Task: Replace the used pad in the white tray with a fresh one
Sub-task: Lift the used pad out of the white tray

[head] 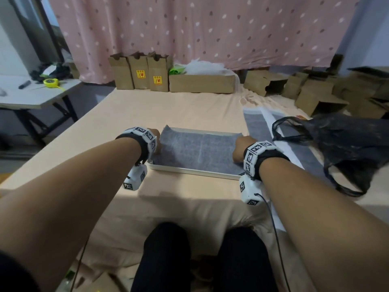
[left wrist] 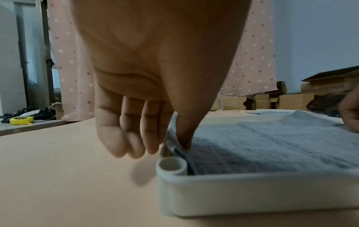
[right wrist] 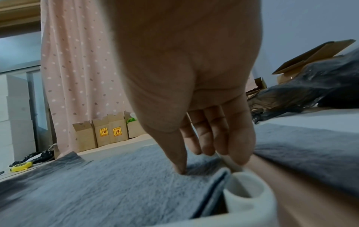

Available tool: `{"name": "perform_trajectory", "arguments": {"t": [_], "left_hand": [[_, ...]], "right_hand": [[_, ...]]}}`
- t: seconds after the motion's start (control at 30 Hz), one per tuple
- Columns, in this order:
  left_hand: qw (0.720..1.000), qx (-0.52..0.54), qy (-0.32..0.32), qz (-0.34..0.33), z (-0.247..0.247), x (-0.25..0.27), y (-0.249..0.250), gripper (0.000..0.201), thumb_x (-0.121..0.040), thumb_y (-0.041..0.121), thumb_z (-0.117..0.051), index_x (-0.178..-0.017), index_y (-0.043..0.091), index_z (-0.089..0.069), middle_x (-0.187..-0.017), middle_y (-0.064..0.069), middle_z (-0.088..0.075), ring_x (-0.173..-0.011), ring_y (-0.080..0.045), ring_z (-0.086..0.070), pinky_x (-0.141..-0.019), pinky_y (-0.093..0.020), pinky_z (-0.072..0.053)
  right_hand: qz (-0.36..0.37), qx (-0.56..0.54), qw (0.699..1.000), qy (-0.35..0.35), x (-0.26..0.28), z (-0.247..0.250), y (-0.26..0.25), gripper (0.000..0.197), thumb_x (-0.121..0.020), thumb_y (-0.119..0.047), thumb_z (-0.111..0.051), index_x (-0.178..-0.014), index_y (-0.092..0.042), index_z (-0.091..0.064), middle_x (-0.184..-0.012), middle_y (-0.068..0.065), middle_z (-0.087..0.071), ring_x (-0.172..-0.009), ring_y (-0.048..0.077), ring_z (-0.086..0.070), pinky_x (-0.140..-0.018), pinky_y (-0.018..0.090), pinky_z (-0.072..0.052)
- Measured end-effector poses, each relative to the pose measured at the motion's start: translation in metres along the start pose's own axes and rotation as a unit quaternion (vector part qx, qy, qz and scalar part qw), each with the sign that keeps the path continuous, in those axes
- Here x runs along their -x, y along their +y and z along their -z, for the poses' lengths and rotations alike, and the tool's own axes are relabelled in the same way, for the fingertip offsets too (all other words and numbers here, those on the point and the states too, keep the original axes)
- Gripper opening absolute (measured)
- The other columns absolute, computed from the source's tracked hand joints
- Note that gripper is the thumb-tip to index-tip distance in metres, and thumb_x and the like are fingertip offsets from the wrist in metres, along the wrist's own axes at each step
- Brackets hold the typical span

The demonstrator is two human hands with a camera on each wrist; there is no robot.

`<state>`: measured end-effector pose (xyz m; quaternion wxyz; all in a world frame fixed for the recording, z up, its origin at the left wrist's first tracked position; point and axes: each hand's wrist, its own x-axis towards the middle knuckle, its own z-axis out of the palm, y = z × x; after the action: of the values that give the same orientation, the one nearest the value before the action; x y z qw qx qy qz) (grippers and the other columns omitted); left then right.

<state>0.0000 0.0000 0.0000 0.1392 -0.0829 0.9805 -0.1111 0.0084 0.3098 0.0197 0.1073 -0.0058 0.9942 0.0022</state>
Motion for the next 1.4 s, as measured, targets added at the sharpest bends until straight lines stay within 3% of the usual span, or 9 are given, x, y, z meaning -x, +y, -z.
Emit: {"name": "perform_trajectory", "arguments": {"t": [0.13, 0.27, 0.43, 0.6, 0.77, 0.97, 1.13, 1.27, 1.4], "left_hand": [[0.998, 0.056, 0.013, 0.022, -0.004, -0.007, 0.001, 0.018, -0.072, 0.030, -0.077, -0.082, 0.015, -0.073, -0.069, 0.000, -0.068, -0.060, -0.019, -0.066, -0.063, -0.032, -0.061], [0.992, 0.109, 0.042, 0.038, -0.002, 0.008, 0.005, 0.029, -0.078, 0.031, -0.077, -0.088, 0.008, -0.061, -0.072, -0.001, -0.059, -0.071, -0.019, -0.064, -0.068, -0.031, -0.055], [0.990, 0.122, 0.062, 0.037, 0.005, 0.015, 0.006, 0.016, -0.079, 0.015, -0.074, -0.079, 0.011, -0.058, -0.074, -0.007, -0.063, -0.061, -0.025, -0.062, -0.055, -0.030, -0.052], [0.993, 0.105, 0.030, 0.051, 0.011, 0.023, -0.015, 0.021, -0.080, 0.011, -0.073, -0.065, 0.015, -0.060, -0.077, -0.009, -0.066, -0.055, -0.018, -0.054, -0.051, -0.026, -0.045], [0.983, 0.102, 0.130, 0.085, 0.021, 0.038, -0.013, 0.010, -0.093, 0.008, -0.057, -0.085, 0.003, -0.062, -0.072, -0.011, -0.054, -0.067, -0.030, -0.059, -0.062, -0.033, -0.046], [0.961, 0.205, 0.170, 0.073, 0.041, 0.041, 0.006, 0.040, -0.100, 0.029, -0.052, -0.070, 0.001, -0.052, -0.080, -0.018, -0.061, -0.068, -0.031, -0.055, -0.062, -0.034, -0.042], [0.938, 0.301, 0.172, 0.025, 0.069, 0.044, 0.042, 0.034, -0.094, 0.029, -0.059, -0.078, 0.000, -0.067, -0.083, -0.019, -0.072, -0.070, -0.033, -0.068, -0.068, -0.038, -0.059], [0.935, 0.320, 0.151, -0.013, 0.082, 0.053, 0.078, 0.030, -0.091, 0.027, -0.061, -0.072, 0.004, -0.064, -0.073, -0.014, -0.068, -0.064, -0.030, -0.067, -0.073, -0.039, -0.062], [0.931, 0.342, 0.119, -0.040, 0.089, 0.061, 0.100, 0.016, -0.081, 0.018, -0.072, -0.076, 0.003, -0.068, -0.066, -0.010, -0.065, -0.066, -0.028, -0.068, -0.074, -0.039, -0.062]], "right_hand": [[0.015, -0.005, 1.000, 0.024, 0.004, 0.000, -0.003, 0.019, -0.086, -0.013, -0.057, -0.069, -0.008, -0.051, -0.067, 0.008, -0.053, -0.060, 0.024, -0.054, -0.067, 0.032, -0.050], [0.015, -0.008, 1.000, 0.008, 0.002, -0.002, -0.003, 0.018, -0.089, -0.016, -0.055, -0.072, -0.009, -0.052, -0.071, 0.008, -0.056, -0.056, 0.020, -0.050, -0.061, 0.029, -0.046], [0.027, -0.028, 0.999, -0.010, -0.002, 0.001, 0.002, 0.015, -0.084, -0.022, -0.066, -0.082, -0.007, -0.065, -0.091, 0.015, -0.072, -0.068, 0.026, -0.063, -0.067, 0.029, -0.052], [0.056, -0.057, 0.996, -0.044, -0.005, -0.002, -0.010, 0.049, -0.078, -0.046, -0.076, -0.107, -0.010, -0.061, -0.101, 0.007, -0.068, -0.090, 0.026, -0.066, -0.082, 0.034, -0.055], [0.080, -0.081, 0.993, -0.037, -0.008, -0.008, -0.027, 0.050, -0.078, -0.046, -0.076, -0.111, -0.012, -0.058, -0.104, 0.006, -0.066, -0.093, 0.026, -0.065, -0.086, 0.037, -0.056], [0.081, -0.141, 0.987, -0.004, -0.010, -0.002, -0.028, 0.031, -0.076, -0.040, -0.073, -0.083, -0.010, -0.065, -0.089, 0.007, -0.071, -0.079, 0.025, -0.068, -0.077, 0.036, -0.058], [0.045, -0.497, 0.867, -0.019, -0.009, 0.004, -0.036, 0.029, -0.089, -0.032, -0.063, -0.078, -0.005, -0.063, -0.067, 0.014, -0.067, -0.048, 0.025, -0.058, -0.050, 0.031, -0.049], [0.053, -0.603, 0.789, -0.106, -0.004, 0.017, -0.042, 0.048, -0.095, -0.046, -0.056, -0.110, -0.001, -0.054, -0.098, 0.026, -0.069, -0.076, 0.036, -0.071, -0.057, 0.038, -0.061], [0.044, -0.630, 0.760, -0.155, -0.003, 0.021, -0.045, 0.059, -0.093, -0.057, -0.053, -0.116, -0.003, -0.053, -0.101, 0.020, -0.066, -0.081, 0.032, -0.071, -0.061, 0.037, -0.061]]}}
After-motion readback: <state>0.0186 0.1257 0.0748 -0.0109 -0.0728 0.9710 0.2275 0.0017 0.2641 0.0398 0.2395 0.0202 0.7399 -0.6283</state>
